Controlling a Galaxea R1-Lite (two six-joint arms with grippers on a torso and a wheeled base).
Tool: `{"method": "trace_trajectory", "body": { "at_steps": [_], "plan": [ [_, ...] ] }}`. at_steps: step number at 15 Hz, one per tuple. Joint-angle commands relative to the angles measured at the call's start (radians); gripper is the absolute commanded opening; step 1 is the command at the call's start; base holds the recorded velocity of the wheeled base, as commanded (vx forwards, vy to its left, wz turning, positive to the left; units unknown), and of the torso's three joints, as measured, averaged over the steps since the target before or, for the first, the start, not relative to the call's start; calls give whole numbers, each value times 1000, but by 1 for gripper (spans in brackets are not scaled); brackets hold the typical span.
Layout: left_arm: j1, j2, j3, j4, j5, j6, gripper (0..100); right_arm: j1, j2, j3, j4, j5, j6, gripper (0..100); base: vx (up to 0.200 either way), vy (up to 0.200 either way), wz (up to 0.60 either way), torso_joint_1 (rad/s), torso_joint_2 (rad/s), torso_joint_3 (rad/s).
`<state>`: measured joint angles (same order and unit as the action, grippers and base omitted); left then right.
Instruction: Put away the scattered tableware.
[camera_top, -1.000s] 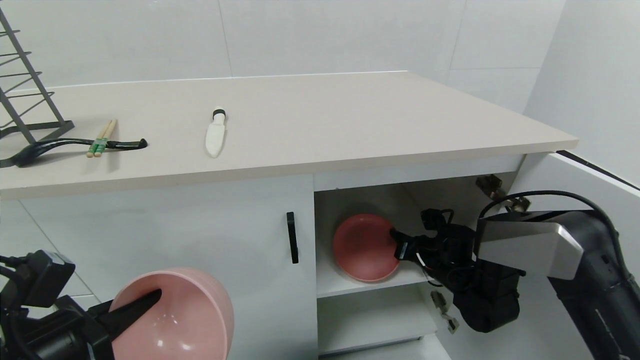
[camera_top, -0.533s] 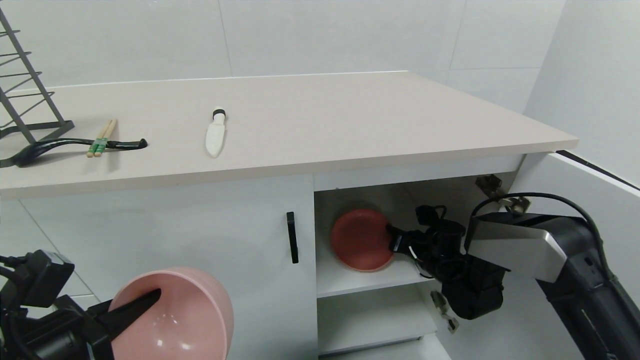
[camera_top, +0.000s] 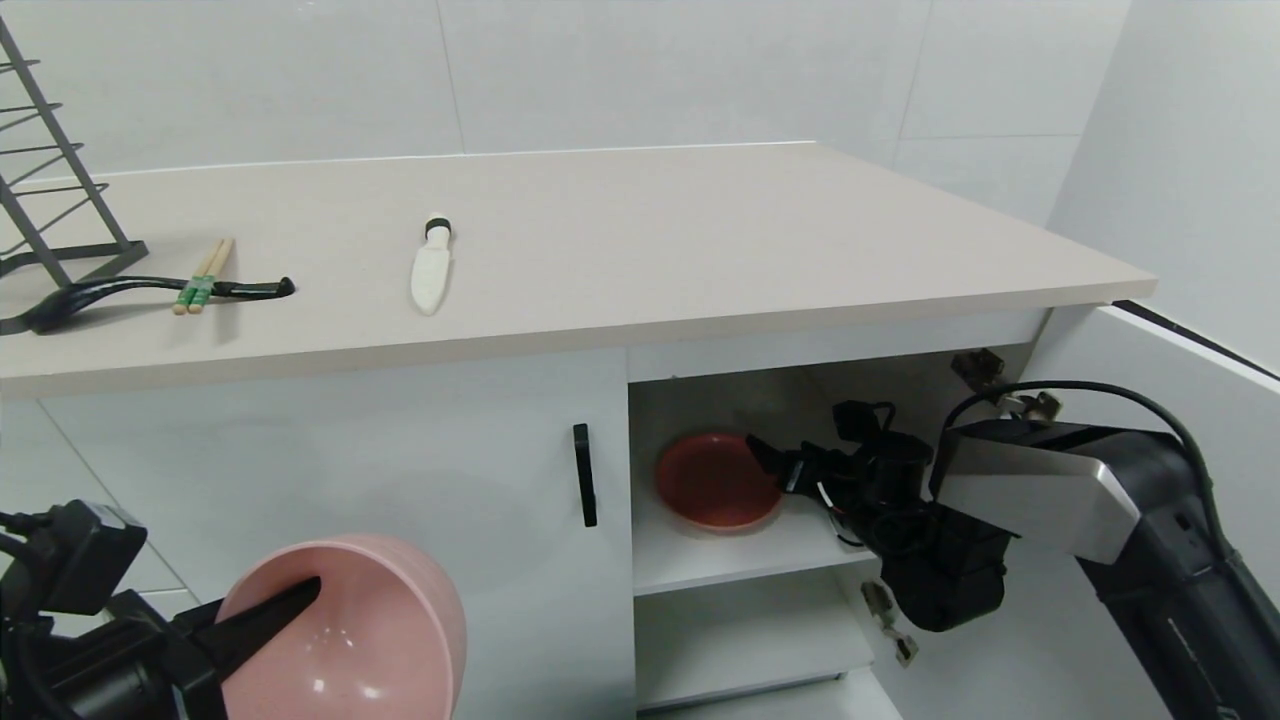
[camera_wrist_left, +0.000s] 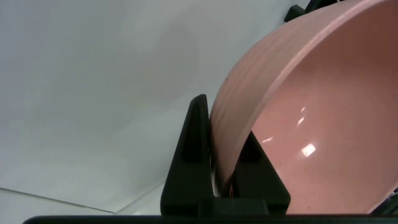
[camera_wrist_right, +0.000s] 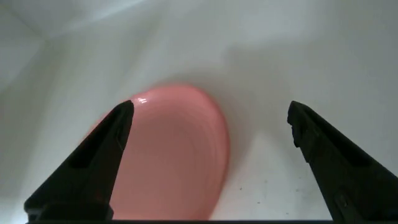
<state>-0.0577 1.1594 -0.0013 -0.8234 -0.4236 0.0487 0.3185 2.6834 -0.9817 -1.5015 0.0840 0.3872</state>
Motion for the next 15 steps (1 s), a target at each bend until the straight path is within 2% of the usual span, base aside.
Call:
{"method": "trace_trajectory", "body": {
  "at_steps": [1, 3, 4, 6, 8, 9, 10, 11, 12, 13, 14, 15],
  "plan": [
    [-4, -63, 0, -2, 0, -6, 0, 33, -151, 222, -23, -23, -74, 100, 0, 0, 0, 0, 0, 0],
    [-28, -92, -5, -5, -3, 6, 0, 47, -251, 397, -69, -24, -145, 100, 0, 0, 0, 0, 0, 0],
    [-91, -110, -6, -2, -1, 28, 0, 70, -346, 528, -69, -26, -168, 100, 0, 0, 0, 0, 0, 0],
    [-206, -112, -8, -2, 2, 54, 0, 111, -470, 675, -69, -38, -177, 100, 0, 0, 0, 0, 0, 0],
    [-323, -93, -31, 3, 8, 54, 0, 171, -594, 791, -69, -101, -206, 100, 0, 0, 0, 0, 0, 0],
    [-355, -81, -40, 9, 8, 56, 0, 188, -625, 822, -69, -109, -223, 100, 0, 0, 0, 0, 0, 0],
    [-444, -30, -91, 29, 14, 56, 0, 220, -714, 890, -69, -112, -243, 100, 0, 0, 0, 0, 0, 0],
    [-470, -7, -112, 38, 20, 57, 0, 225, -744, 907, -69, -113, -243, 100, 0, 0, 0, 0, 0, 0],
    [-542, 79, -184, 69, 49, 74, 0, 226, -809, 948, -69, -125, -238, 100, 0, 0, 0, 0, 0, 0],
    [-564, 114, -204, 73, 65, 85, 0, 225, -824, 960, -69, -125, -237, 100, 0, 0, 0, 0, 0, 0],
    [-640, 223, -263, 69, 129, 123, 0, 225, -847, 982, -69, -127, -232, 100, 0, 0, 0, 0, 0, 0],
    [-689, 286, -287, 59, 167, 131, 0, 225, -852, 982, -69, -136, -229, 100, 0, 0, 0, 0, 0, 0]
  ]
}}
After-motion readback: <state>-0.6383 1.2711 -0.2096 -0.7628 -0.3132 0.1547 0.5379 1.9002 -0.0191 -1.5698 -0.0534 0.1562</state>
